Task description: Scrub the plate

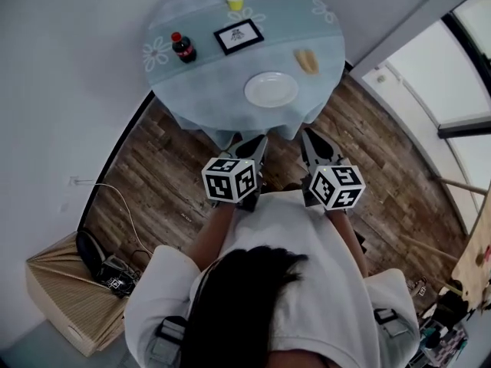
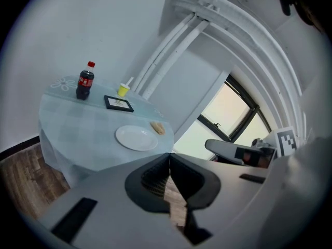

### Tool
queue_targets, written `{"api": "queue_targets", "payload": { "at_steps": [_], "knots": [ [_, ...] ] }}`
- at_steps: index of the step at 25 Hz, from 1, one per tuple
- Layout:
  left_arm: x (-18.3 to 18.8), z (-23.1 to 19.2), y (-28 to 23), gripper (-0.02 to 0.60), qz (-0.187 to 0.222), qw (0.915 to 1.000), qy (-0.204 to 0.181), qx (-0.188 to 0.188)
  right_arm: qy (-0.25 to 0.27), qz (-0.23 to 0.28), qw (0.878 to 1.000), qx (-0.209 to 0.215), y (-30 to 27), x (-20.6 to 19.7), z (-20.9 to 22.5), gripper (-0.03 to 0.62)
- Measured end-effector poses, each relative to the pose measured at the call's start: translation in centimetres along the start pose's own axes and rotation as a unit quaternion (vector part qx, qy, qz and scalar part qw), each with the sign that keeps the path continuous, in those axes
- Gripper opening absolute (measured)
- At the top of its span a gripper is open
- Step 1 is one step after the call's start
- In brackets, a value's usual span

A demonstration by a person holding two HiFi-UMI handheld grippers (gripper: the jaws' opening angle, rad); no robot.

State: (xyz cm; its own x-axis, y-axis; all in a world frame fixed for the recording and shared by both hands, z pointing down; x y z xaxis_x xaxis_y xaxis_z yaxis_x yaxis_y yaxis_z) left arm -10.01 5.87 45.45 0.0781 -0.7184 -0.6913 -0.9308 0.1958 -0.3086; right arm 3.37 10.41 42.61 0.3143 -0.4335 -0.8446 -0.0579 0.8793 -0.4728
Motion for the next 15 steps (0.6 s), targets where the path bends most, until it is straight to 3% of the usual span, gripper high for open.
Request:
{"api": "queue_targets", "payload": {
  "at_steps": [8, 15],
  "knots": [
    [0.7, -1.1, 0.6, 0.009, 0.007, 0.9993, 0.024, -0.028, -0.01, -0.009, 0.999, -0.035, 0.0, -0.4, 0.4, 0.038],
    [1.4, -1.6, 1.1, 0.009, 0.028, 0.9988, 0.032, -0.025, -0.042, -0.002, 0.999, -0.018, -0.3, 0.6, 0.9, 0.038]
  ]
}}
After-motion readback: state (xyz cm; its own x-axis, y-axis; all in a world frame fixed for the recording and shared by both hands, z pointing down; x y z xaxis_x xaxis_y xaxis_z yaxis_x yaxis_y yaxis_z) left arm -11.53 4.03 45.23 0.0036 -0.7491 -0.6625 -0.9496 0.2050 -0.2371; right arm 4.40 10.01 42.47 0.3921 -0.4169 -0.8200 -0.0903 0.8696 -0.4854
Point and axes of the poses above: the fingertips, and each gripper's own axes: y backward along the fingers, z to its right, x out of its top, the point moved 4 cm from there along y, backward along the fingers, and after that the axes turned 15 degrees about -x, right-handed, at the moved point
